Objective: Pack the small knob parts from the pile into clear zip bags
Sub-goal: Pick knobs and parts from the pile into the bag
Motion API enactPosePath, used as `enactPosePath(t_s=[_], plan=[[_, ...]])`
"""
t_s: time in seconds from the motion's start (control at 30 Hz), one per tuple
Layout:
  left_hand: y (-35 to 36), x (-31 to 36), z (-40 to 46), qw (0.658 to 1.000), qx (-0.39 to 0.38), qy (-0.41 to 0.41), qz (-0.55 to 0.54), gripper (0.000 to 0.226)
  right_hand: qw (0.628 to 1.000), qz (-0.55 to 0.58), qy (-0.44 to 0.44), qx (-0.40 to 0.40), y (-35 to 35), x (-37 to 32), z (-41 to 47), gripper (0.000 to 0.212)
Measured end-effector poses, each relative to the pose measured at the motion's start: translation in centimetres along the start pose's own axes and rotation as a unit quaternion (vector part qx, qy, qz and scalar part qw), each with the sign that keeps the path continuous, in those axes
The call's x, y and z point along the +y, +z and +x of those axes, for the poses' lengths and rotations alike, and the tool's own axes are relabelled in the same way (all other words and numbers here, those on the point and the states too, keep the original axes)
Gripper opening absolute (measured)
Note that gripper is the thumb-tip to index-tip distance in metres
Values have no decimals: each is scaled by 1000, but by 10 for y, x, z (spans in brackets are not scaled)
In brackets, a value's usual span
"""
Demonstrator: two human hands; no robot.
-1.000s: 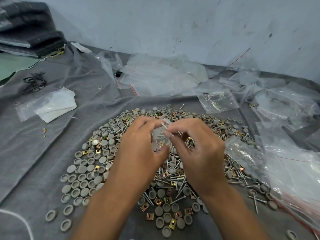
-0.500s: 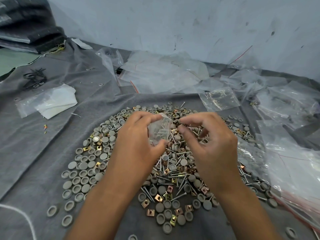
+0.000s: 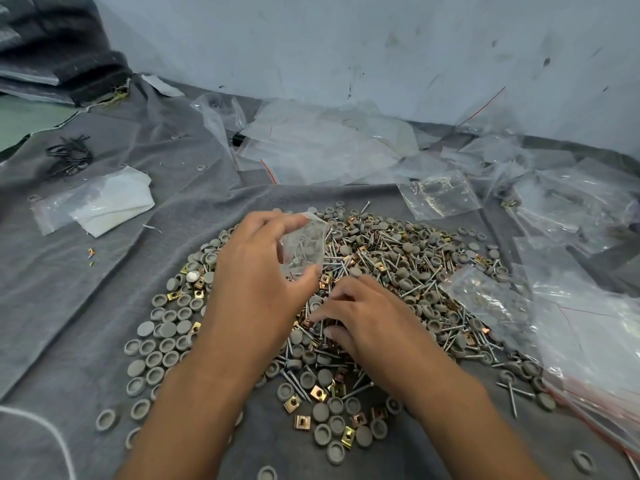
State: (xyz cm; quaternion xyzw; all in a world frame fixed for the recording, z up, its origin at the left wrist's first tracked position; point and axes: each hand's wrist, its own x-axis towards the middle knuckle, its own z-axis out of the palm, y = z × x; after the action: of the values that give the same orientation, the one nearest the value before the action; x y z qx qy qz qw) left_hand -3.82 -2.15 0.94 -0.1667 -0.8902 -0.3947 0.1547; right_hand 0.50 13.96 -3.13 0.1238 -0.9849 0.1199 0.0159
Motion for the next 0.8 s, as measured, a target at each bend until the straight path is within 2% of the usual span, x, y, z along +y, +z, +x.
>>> enactPosePath(t_s=[0.2,0.33,0.47,0.63,0.73,0.8], plan=[[-1,-1,0,1000,3,2,0,54,1000,-16,3,2,1,3,2,17],[0,0,0,1000,-2,1,2,55,999,-28,-3,-23,4,7,3,18],[1,1,-1,1000,-6,0,2,55,1000,-10,3,-15,2,7,2,8],[1,1,-1,1000,-8,-1,5,55,1000,-7,5,-13,1,10,4,11],[1,0,-1,1000,-9,-1,6,55,998,51,31,-17,0,11,8,9],[1,-1,-1,1000,-11,-4,7,55,986,150,73,-7,-4,13,8,12]])
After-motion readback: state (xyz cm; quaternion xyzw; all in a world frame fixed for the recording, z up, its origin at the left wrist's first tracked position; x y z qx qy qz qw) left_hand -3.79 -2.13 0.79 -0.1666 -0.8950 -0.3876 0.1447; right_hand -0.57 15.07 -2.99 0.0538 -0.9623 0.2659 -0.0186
